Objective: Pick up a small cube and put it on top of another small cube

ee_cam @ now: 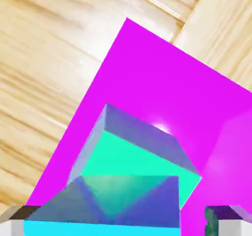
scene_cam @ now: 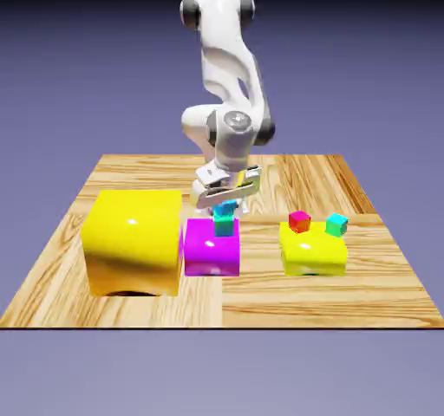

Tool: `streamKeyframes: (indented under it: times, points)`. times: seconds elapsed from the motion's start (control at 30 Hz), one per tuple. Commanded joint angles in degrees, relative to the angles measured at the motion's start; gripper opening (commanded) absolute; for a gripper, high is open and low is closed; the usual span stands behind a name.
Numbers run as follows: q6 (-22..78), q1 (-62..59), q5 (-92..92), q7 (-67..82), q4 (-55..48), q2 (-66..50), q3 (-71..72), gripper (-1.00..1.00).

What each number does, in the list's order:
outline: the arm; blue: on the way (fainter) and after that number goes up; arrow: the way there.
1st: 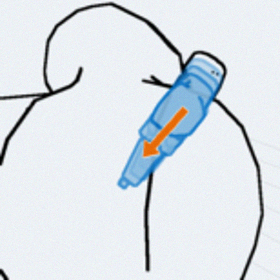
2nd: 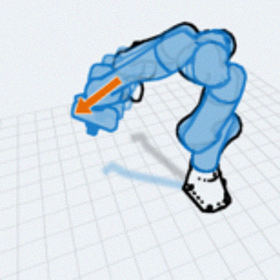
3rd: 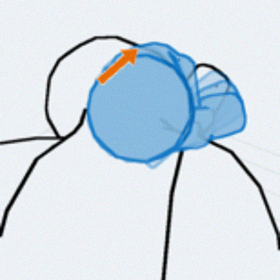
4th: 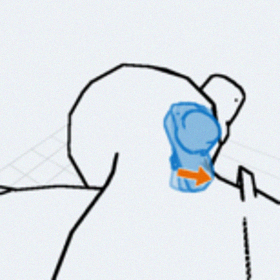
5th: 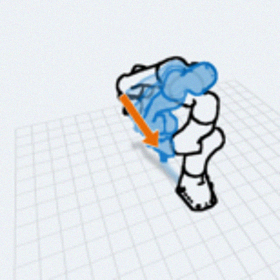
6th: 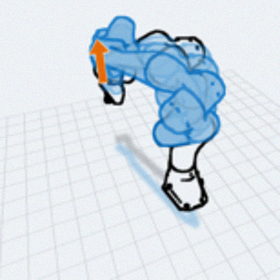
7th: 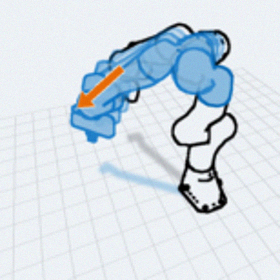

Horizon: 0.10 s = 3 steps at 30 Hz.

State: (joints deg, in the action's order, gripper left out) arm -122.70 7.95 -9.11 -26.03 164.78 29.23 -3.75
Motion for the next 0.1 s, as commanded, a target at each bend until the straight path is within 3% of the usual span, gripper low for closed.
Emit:
streamKeyframes:
  times: [0.0, 0.07]
  points:
    - [2.49, 0.20, 0.35, 0.16, -1.11, 1.38, 0.14, 1.00]
    - [6.53, 0.53, 0.90, 0.42, -2.90, 3.62, 0.36, 1.00]
